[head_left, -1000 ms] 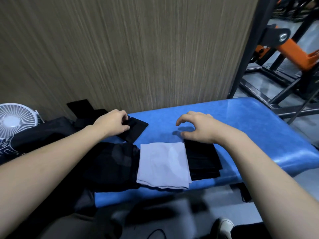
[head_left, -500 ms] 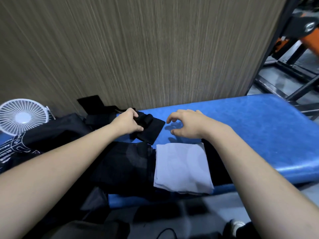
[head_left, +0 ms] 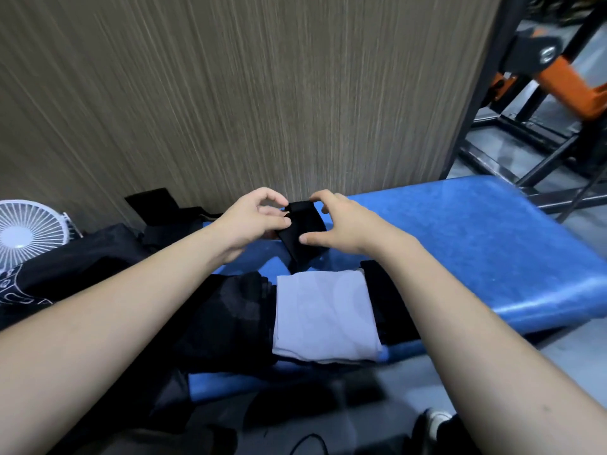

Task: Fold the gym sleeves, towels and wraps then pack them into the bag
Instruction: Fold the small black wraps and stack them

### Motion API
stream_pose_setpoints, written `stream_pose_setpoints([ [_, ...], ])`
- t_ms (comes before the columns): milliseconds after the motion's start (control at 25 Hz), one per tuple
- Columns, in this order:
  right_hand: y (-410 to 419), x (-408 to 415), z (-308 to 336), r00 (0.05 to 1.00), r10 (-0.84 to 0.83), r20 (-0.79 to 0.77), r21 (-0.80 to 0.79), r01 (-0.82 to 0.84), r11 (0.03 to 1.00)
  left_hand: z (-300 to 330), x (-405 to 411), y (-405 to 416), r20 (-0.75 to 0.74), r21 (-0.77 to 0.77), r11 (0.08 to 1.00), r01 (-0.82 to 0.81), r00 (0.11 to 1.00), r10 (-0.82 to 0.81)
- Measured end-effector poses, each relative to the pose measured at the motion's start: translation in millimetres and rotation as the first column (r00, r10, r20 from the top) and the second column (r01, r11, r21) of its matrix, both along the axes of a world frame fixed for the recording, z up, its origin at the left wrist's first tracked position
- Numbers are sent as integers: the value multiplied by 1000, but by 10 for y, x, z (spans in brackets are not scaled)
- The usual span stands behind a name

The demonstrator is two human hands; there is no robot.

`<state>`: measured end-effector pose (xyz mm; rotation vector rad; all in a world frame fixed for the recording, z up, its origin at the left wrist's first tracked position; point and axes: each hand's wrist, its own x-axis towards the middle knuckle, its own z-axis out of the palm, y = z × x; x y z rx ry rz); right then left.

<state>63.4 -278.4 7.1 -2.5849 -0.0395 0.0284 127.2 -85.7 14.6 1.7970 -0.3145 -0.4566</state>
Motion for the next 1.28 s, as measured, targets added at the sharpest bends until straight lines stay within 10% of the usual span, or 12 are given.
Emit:
stream_pose_setpoints([
  [280, -172, -46, 33, 996, -74, 46, 186, 64, 981, 119, -148, -384, -109, -216, 976, -24, 994, 0],
  [600, -321, -27, 32, 977, -52, 209, -63, 66, 996, 84, -186, -675, -282, -389, 907, -159, 958, 47],
  [1280, -151, -70, 64, 965, -8, 261, 31, 0, 1000, -30, -188, -630, -65, -211, 971, -112, 993, 100],
])
